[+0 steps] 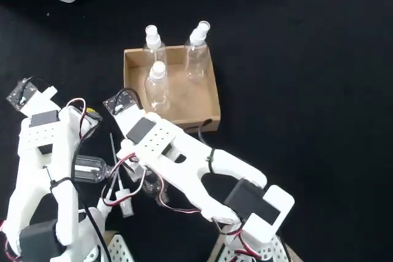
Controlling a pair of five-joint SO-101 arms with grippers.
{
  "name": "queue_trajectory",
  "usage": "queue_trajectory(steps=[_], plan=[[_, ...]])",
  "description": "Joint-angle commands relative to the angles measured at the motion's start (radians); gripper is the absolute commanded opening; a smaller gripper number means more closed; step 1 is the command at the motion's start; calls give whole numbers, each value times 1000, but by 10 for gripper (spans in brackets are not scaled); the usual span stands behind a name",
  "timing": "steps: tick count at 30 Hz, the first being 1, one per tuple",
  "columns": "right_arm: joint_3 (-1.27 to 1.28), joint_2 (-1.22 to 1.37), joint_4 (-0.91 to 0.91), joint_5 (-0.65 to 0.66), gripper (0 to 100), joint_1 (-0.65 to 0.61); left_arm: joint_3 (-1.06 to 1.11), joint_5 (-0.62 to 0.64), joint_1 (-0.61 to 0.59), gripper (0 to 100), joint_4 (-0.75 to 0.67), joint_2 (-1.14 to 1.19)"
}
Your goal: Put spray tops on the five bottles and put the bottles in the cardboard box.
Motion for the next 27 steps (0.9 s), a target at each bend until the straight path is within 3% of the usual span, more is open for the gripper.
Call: queue_trajectory(steps=[1,9,27], plan=[[-71,-136,106,-12,29,38,-10,5,-12,274,-17,-3],[-67,-277,238,-25,32,103,-10,5,-12,274,-18,-3],[-67,-450,370,-476,29,259,-10,2,-12,274,-18,-2]])
